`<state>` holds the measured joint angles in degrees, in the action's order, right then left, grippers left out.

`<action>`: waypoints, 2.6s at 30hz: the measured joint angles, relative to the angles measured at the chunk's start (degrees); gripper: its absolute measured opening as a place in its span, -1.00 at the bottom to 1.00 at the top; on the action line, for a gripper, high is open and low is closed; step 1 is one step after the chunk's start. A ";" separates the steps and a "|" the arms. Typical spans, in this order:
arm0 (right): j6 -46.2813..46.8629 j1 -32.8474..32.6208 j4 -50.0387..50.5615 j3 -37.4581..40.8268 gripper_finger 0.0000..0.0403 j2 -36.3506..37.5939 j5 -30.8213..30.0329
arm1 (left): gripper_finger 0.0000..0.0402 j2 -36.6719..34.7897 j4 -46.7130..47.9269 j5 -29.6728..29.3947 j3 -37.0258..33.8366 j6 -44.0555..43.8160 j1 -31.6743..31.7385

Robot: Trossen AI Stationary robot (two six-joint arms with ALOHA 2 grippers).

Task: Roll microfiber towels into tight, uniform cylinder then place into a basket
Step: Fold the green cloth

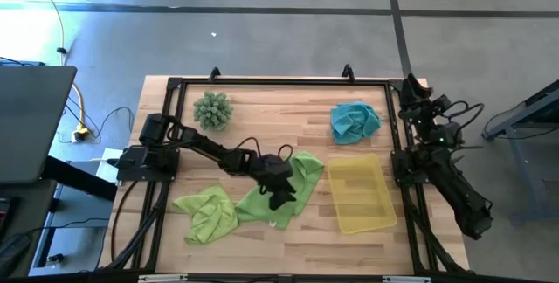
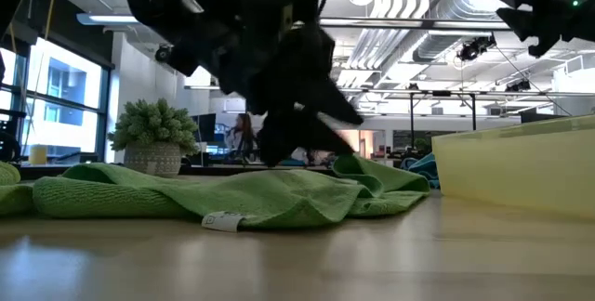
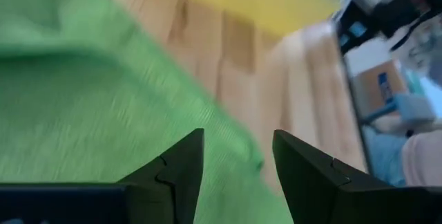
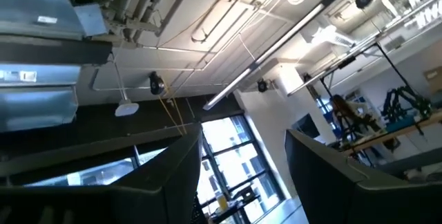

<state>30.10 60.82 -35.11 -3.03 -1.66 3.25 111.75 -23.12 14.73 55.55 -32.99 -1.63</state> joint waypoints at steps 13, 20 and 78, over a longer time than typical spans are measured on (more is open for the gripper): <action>-7.19 -3.91 11.07 -15.17 -0.01 -20.11 8.22 | -0.19 -0.22 3.27 -0.59 9.28 2.71 0.04; -12.78 -10.87 18.43 -24.46 -0.01 -30.63 14.34 | -0.19 -0.22 28.53 -10.78 21.85 12.53 -1.02; -35.13 -50.73 33.68 -28.85 -0.01 -63.11 -11.02 | -0.28 0.42 52.27 -29.87 22.87 17.43 1.53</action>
<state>-5.03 10.08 -1.43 -31.88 -64.77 -7.77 112.17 29.15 -15.14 78.42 -15.56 -0.10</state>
